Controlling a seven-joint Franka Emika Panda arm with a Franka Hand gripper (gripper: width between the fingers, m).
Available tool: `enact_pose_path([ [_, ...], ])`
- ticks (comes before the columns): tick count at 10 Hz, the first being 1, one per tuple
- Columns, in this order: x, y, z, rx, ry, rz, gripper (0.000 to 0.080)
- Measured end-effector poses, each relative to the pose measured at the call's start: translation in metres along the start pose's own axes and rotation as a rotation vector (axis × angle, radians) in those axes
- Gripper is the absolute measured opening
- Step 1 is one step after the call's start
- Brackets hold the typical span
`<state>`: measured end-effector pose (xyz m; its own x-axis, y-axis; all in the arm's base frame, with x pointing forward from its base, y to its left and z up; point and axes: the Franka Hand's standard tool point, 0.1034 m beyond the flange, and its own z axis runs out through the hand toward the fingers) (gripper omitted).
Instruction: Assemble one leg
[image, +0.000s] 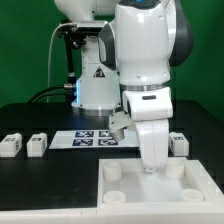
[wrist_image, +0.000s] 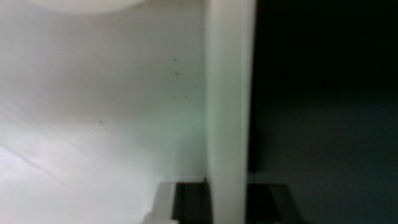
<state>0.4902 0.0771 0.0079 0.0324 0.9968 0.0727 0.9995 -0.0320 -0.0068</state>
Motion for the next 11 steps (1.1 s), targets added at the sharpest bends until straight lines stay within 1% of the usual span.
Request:
enact_pose_path([
  [2,-0.0003,-0.0001,0.0002,0.0,0.0,0.002,0.0064],
  [3,-0.0005,-0.0001,0.0003,0.001,0.0,0.002,0.0241],
  [4,-0.0006,-0.0001,0.0003,0.001,0.0,0.003,0.0377],
  [5,-0.0007,-0.0001,0.0003,0.001,0.0,0.003,0.0377],
  [6,-0.0007,-0.0001,0.0003,0.001,0.0,0.003,0.0558],
  [7,-0.0009,-0.0001,0.0003,0.001,0.0,0.003,0.062],
  [8,-0.0011,-0.0001,0.0003,0.001,0.0,0.004,0.062],
  [9,-0.0012,-0.0001,0.0003,0.001,0.0,0.004,0.0644],
  [11,-0.0015,0.0,0.0004,0.001,0.0,0.005,0.0648],
])
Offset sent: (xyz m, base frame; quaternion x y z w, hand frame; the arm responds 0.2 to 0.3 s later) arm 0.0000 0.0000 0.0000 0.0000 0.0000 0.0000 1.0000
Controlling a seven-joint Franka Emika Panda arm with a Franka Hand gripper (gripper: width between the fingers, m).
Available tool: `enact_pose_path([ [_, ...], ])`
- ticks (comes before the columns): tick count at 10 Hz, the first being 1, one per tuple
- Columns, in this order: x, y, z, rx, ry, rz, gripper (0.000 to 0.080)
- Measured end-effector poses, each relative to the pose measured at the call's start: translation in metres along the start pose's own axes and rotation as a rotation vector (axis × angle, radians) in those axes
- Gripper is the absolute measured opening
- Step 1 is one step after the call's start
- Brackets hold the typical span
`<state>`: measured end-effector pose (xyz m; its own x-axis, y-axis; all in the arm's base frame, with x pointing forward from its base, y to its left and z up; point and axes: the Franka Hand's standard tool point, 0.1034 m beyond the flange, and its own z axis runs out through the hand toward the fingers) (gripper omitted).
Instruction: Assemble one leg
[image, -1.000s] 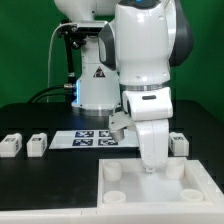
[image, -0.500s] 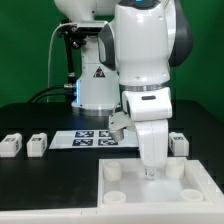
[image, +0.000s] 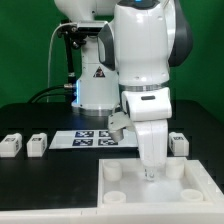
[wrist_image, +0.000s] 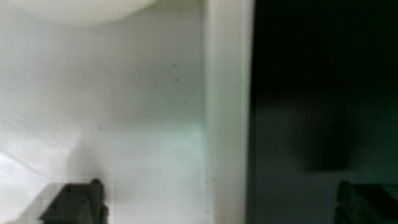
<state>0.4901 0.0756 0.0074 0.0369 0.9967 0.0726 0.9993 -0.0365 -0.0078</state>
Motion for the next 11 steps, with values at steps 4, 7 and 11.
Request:
enact_pose_path([
  [4,0.001,0.001,-0.016,-0.01,-0.008,0.079,0.0649],
  [7,0.022,-0.011,-0.051,-0.033,-0.023,0.193,0.0649],
  [11,0.054,-0.023,-0.053,-0.053,-0.005,0.333,0.0649],
])
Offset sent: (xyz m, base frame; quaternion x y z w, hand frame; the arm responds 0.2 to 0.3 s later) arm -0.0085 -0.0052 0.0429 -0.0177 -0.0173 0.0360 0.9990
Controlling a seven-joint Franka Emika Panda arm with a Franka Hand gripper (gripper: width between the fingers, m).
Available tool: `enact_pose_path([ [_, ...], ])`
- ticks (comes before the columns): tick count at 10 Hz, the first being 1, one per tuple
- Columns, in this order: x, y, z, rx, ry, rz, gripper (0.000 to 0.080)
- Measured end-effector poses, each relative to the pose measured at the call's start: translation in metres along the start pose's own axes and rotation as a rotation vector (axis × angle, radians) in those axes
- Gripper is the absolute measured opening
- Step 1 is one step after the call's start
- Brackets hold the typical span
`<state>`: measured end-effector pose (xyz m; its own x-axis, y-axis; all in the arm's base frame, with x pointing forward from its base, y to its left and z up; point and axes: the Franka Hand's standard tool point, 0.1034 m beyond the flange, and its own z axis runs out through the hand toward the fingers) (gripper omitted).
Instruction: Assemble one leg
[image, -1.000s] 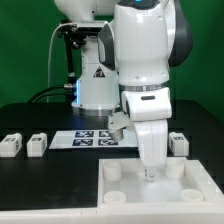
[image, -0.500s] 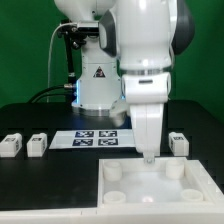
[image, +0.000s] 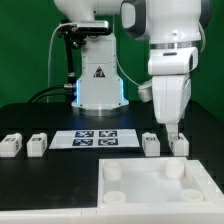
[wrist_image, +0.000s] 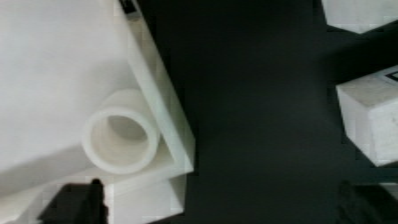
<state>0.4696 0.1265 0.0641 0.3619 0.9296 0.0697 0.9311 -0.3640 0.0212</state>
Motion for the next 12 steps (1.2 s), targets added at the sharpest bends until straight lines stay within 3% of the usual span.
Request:
enact_pose_path([
  [3,0.0,0.0,0.0,0.002,-0.002,0.065,0.0649],
  [6,0.017,-0.019,-0.007,-0.002,-0.004,0.431,0.0649],
  [12,0.022,-0.022,-0.007,0.028,0.009,0.991,0.0649],
])
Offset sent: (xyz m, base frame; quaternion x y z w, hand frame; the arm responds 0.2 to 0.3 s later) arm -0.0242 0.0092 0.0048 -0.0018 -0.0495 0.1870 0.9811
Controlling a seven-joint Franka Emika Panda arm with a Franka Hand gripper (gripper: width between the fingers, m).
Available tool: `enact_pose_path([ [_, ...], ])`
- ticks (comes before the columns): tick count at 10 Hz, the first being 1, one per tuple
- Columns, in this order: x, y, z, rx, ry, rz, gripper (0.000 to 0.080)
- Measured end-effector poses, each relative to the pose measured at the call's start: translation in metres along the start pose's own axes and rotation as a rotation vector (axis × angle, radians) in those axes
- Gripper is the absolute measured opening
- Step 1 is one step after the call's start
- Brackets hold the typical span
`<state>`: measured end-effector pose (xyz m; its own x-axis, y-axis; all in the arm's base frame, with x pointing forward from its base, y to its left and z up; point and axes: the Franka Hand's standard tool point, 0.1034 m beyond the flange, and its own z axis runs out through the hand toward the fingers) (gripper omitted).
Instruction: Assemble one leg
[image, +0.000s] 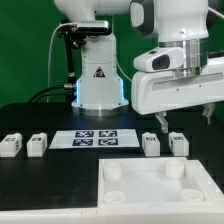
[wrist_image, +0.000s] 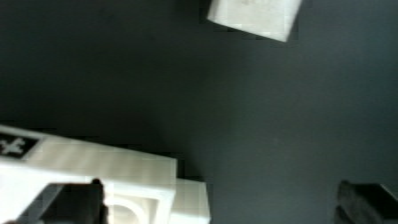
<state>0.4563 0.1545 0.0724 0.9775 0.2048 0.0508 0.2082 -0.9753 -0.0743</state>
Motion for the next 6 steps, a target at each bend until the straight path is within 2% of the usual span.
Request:
enact_pose_path([
  [1,-0.004,-0.007,0.002,0.013,-0.015,0.208,0.0649],
  [2,-0.009,-0.011,0.005,0.012,-0.041,0.226,0.0649],
  [4,-0.011,-0.008,0.006,0.016,-0.06,0.241,0.0649],
  [5,-0.02,-0.007,0.006,0.013,-0.156,0.225,0.0649],
  [6,-0.018,-0.005,0.004,0.016,-0.261,0.221,0.0649],
])
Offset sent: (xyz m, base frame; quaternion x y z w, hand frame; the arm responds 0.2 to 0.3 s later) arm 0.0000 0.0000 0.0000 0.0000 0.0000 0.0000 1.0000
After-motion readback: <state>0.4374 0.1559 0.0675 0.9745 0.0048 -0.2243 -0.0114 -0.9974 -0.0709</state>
